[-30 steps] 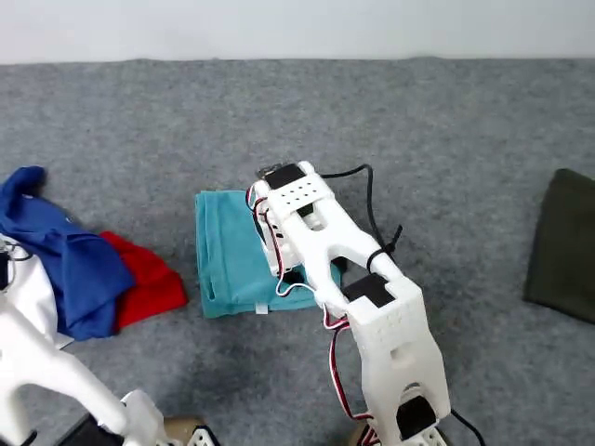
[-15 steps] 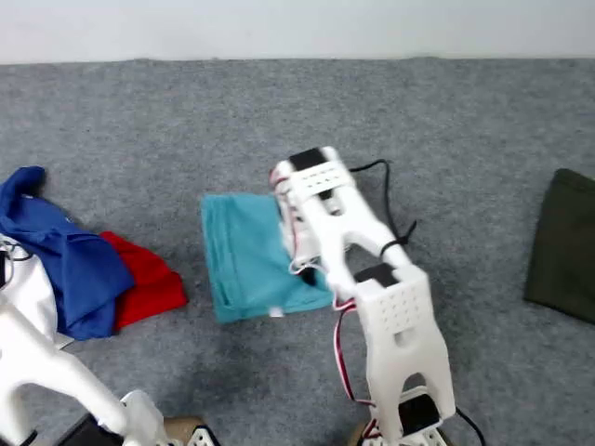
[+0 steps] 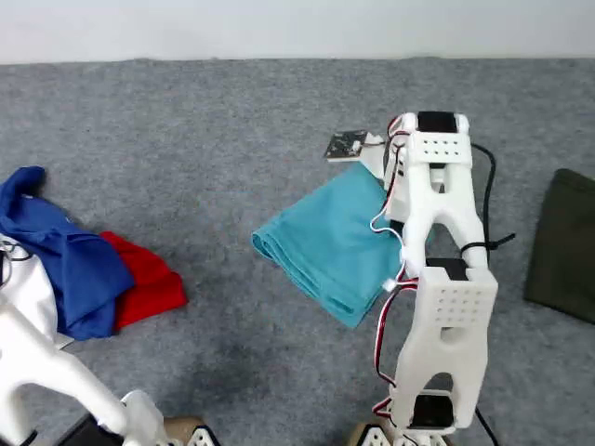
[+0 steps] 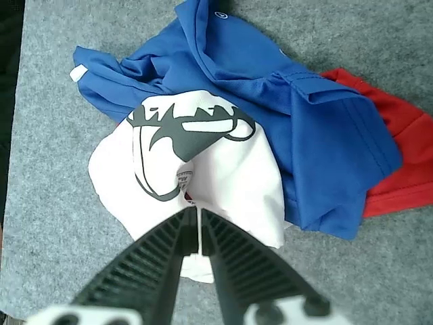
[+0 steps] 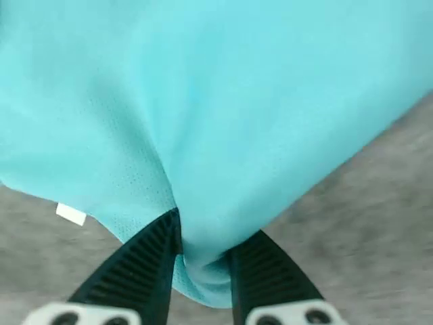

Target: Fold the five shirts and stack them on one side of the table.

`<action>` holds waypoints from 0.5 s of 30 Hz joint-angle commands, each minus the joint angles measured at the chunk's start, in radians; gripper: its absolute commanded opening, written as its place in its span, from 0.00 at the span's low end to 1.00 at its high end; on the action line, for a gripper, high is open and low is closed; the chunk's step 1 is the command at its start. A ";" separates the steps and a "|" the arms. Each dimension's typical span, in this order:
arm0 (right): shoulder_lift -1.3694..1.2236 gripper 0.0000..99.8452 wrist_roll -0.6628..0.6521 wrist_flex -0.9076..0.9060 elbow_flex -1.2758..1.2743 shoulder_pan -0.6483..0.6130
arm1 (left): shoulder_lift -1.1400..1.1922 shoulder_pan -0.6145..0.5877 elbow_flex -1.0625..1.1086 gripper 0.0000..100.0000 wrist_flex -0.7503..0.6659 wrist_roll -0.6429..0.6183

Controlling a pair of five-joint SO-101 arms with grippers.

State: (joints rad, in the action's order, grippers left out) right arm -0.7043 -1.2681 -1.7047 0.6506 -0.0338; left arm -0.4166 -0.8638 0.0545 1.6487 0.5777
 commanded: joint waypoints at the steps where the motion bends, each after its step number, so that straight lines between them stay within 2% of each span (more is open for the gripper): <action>1: -0.010 0.01 -0.037 0.042 0.097 -0.022 | -0.032 0.002 -0.002 0.02 -0.025 0.011; 4: -0.019 0.04 -0.015 0.044 0.160 -0.039 | -0.034 0.000 -0.002 0.02 -0.025 0.012; 5: -0.018 0.07 0.037 0.044 0.176 -0.039 | -0.034 -0.002 -0.002 0.02 -0.025 0.023; 8: -0.016 0.19 0.333 0.013 0.247 -0.033 | -0.034 -0.002 -0.002 0.02 -0.023 0.060; 11: -0.016 0.30 0.626 -0.094 0.336 -0.039 | -0.029 -0.002 -0.002 0.02 -0.023 0.068; 15: 0.008 0.33 0.933 -0.091 0.391 -0.042 | -0.028 -0.002 -0.002 0.02 -0.023 0.068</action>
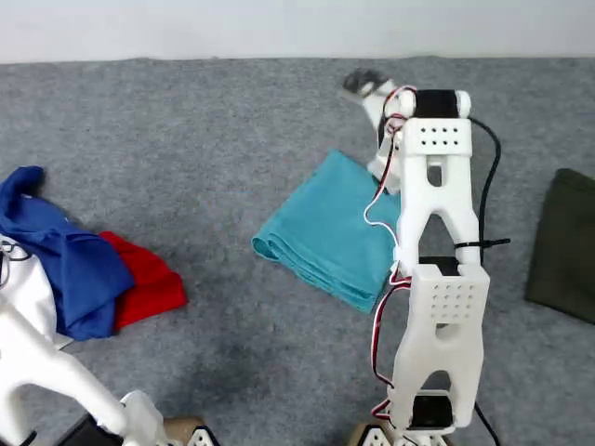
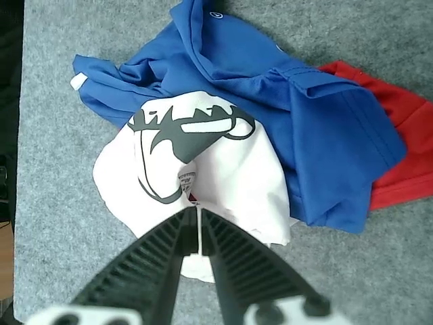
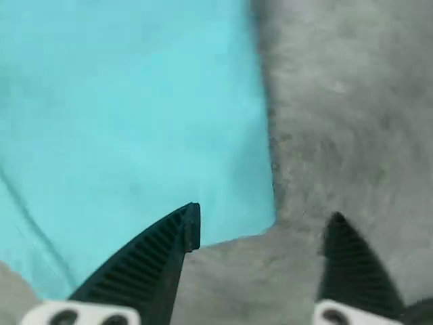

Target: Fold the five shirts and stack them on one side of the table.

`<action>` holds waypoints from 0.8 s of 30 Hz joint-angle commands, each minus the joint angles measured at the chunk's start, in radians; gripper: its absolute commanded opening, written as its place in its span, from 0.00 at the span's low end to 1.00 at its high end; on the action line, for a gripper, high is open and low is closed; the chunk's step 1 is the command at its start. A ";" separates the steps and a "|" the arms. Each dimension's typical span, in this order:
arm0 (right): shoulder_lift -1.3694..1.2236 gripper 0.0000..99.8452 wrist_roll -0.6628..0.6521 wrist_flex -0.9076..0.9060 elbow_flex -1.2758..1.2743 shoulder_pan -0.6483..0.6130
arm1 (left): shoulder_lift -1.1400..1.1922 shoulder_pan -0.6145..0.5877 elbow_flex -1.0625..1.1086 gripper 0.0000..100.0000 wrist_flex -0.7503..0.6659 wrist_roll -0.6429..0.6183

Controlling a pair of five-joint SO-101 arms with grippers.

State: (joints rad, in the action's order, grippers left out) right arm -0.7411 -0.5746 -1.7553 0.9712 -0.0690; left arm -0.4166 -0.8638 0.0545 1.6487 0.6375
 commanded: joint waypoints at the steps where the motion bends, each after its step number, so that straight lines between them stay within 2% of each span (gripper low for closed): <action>1: 0.058 0.33 0.284 -0.041 0.071 -0.007 | -0.028 -0.002 -0.002 0.02 -0.023 0.008; 5: 0.120 0.33 0.491 -0.042 -0.011 -0.030 | -0.031 -0.002 -0.002 0.02 -0.023 0.008; 8: 0.205 0.33 0.677 -0.042 -0.152 -0.061 | -0.032 -0.002 -0.002 0.02 -0.020 0.008; 13: 0.321 0.33 0.904 -0.041 -0.394 -0.145 | -0.028 -0.005 -0.002 0.02 -0.017 0.008; 16: 0.334 0.39 1.031 -0.036 -0.453 -0.185 | -0.028 -0.005 -0.002 0.02 -0.017 0.006; 20: 0.303 0.54 1.145 -0.002 -0.463 -0.209 | -0.029 -0.005 -0.002 0.02 -0.017 0.006; 24: 0.220 0.57 1.215 0.101 -0.463 -0.211 | -0.031 -0.006 -0.002 0.02 -0.017 0.006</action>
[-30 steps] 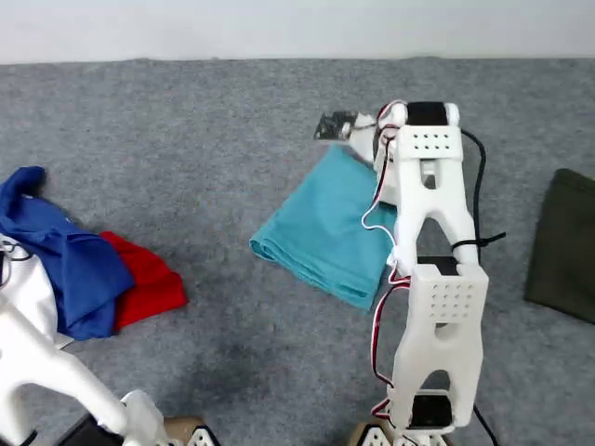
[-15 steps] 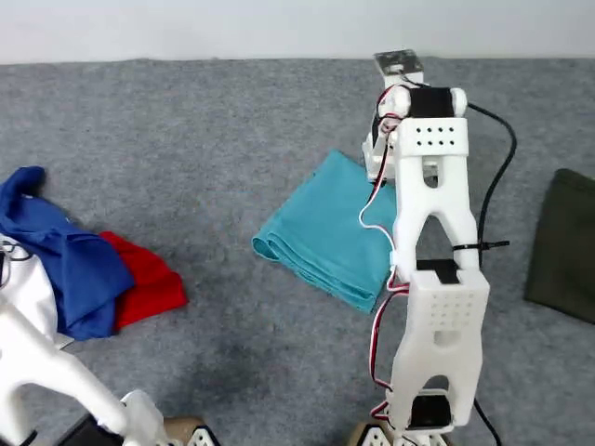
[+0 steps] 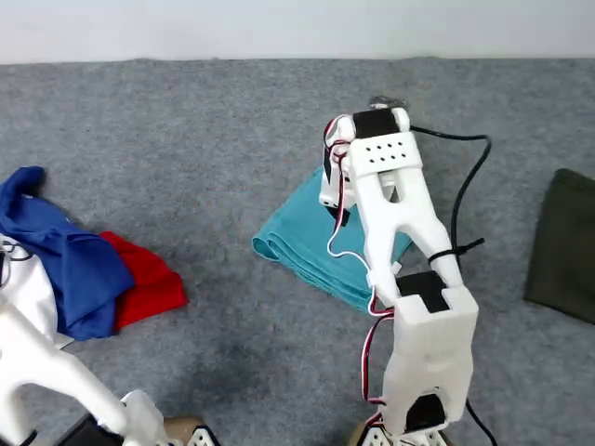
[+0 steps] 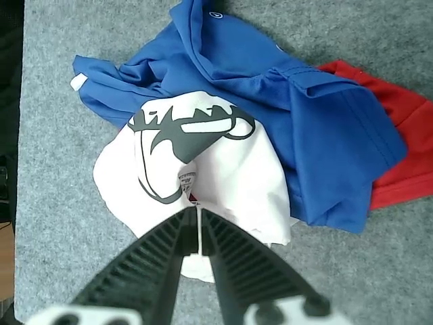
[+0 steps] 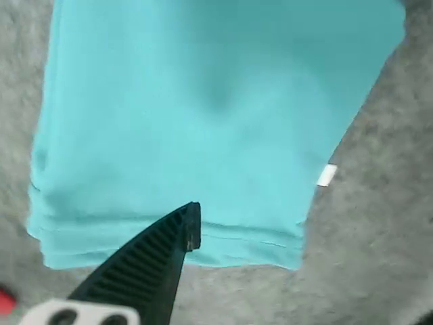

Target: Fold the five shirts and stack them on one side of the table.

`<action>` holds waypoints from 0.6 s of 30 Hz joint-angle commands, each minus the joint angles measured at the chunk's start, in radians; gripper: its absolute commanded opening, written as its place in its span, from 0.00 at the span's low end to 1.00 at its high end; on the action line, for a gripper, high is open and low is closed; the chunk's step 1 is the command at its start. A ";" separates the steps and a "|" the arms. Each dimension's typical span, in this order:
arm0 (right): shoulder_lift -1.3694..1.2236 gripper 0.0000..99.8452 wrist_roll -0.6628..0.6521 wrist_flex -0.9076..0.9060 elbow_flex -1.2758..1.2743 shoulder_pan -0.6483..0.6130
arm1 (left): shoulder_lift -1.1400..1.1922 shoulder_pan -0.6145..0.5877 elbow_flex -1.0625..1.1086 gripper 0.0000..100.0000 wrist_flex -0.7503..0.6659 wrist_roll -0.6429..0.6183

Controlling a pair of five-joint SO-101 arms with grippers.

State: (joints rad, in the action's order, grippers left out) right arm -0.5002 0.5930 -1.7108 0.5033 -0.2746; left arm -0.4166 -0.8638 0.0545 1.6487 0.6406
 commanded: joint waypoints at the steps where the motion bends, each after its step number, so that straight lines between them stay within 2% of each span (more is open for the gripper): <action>1: -0.048 0.57 0.060 0.088 0.005 -0.004 | -0.029 -0.006 -0.002 0.02 -0.017 0.003; 11: -0.289 0.55 0.180 0.312 0.005 -0.001 | -0.028 -0.006 -0.002 0.02 -0.017 0.003; 14: -0.352 0.47 0.180 0.320 0.006 -0.001 | -0.029 -0.006 -0.002 0.02 -0.017 0.003; 18: -0.366 0.28 0.178 0.286 0.031 0.001 | -0.034 -0.008 -0.002 0.02 -0.017 0.003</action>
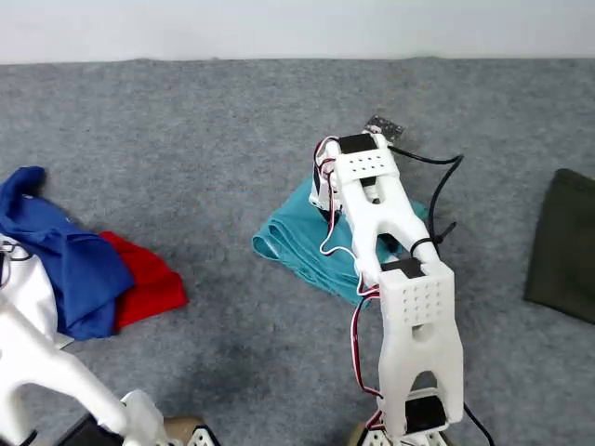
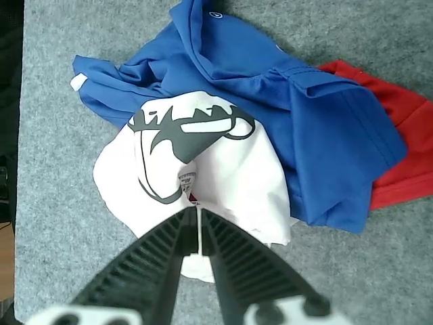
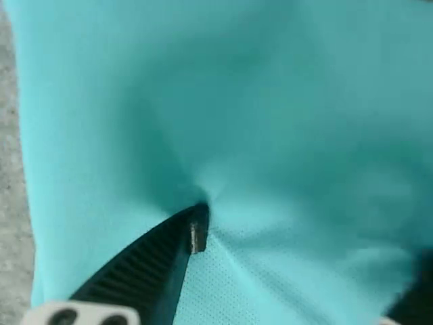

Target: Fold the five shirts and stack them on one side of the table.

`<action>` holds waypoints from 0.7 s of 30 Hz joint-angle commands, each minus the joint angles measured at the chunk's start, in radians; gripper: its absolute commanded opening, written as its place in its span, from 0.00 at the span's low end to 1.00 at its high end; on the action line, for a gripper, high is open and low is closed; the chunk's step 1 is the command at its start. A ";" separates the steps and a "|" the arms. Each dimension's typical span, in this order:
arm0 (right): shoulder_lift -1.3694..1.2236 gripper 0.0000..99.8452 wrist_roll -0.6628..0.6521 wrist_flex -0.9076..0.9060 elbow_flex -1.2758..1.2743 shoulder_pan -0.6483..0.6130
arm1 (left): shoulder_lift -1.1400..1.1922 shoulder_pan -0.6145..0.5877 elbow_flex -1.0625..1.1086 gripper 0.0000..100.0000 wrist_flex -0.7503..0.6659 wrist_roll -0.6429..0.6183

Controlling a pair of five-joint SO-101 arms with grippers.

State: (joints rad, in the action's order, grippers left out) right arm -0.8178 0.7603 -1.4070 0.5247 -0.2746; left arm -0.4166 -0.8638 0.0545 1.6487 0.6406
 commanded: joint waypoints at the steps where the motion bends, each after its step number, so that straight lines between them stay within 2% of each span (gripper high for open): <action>1: -0.053 0.23 0.008 -0.027 0.015 0.001 | -0.034 -0.008 -0.002 0.02 -0.017 0.003; 7: -0.081 0.01 -0.068 -0.102 0.046 0.021 | -0.034 -0.008 -0.002 0.02 -0.017 0.003; 12: -0.076 0.01 -0.081 -0.162 0.057 0.094 | -0.034 -0.008 -0.002 0.02 -0.017 0.005; 21: 0.127 0.01 -0.474 -0.351 0.160 0.237 | -0.034 -0.006 -0.004 0.02 -0.017 0.005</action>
State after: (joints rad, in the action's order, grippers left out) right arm -0.8040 0.4166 -1.6955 0.6490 -0.1197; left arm -0.4166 -0.8638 0.0545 1.6487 0.6406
